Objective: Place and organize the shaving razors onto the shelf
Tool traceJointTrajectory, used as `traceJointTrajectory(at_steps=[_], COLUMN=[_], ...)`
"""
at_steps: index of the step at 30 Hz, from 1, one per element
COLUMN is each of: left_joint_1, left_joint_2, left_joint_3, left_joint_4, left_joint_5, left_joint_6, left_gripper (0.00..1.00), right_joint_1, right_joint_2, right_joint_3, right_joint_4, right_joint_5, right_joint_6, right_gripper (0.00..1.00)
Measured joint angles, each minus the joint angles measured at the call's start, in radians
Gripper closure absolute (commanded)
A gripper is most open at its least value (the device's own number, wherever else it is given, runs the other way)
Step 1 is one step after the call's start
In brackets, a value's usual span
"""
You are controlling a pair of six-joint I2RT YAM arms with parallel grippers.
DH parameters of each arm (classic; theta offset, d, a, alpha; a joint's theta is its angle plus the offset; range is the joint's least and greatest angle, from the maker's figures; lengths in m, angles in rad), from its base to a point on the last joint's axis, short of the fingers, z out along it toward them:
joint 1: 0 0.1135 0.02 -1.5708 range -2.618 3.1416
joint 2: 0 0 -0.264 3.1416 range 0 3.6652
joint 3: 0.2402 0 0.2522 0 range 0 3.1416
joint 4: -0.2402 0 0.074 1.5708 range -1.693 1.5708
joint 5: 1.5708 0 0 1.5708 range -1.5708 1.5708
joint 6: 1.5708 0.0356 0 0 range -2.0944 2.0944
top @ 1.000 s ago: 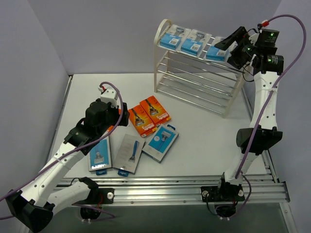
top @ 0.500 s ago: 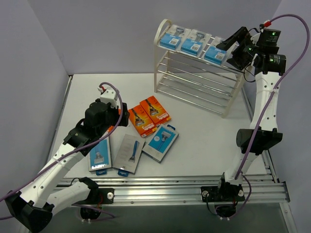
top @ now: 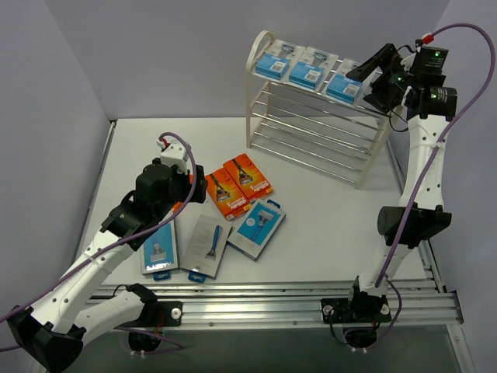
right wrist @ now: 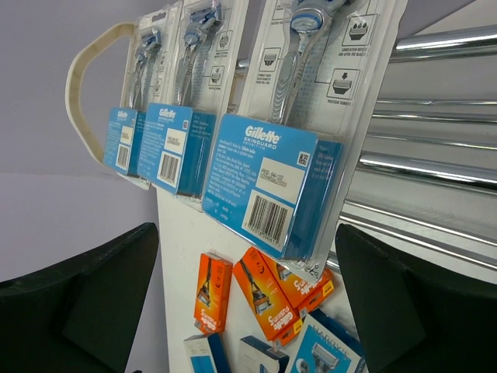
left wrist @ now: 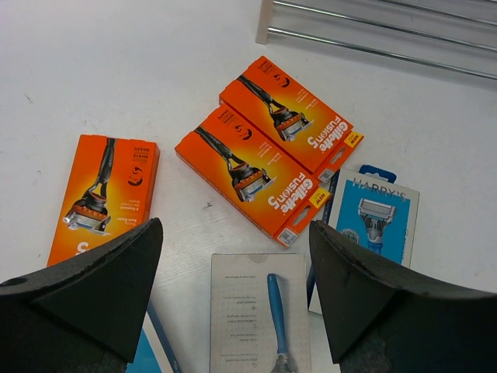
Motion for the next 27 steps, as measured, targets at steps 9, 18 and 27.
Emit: traceJointTrajectory(at_steps=[9,18,27], left_joint_1=[-0.003,-0.004,-0.004], left_joint_2=[0.000,0.000,0.000], left_joint_3=[0.000,0.000,0.000], left_joint_4=[0.000,0.000,0.000], left_joint_5=[0.000,-0.001,-0.001], left_joint_6=[0.005,0.010,0.013], left_gripper=[0.15,0.15,0.15], right_joint_1=[0.004,0.013,0.019], right_joint_2=[0.003,0.029,0.030], right_joint_3=[0.000,0.000,0.000], right_joint_4=[0.035,0.065,0.097], right_joint_5=[0.000,-0.001,-0.013], right_joint_6=[0.004,0.008,0.023], right_gripper=[0.07,0.08,0.08])
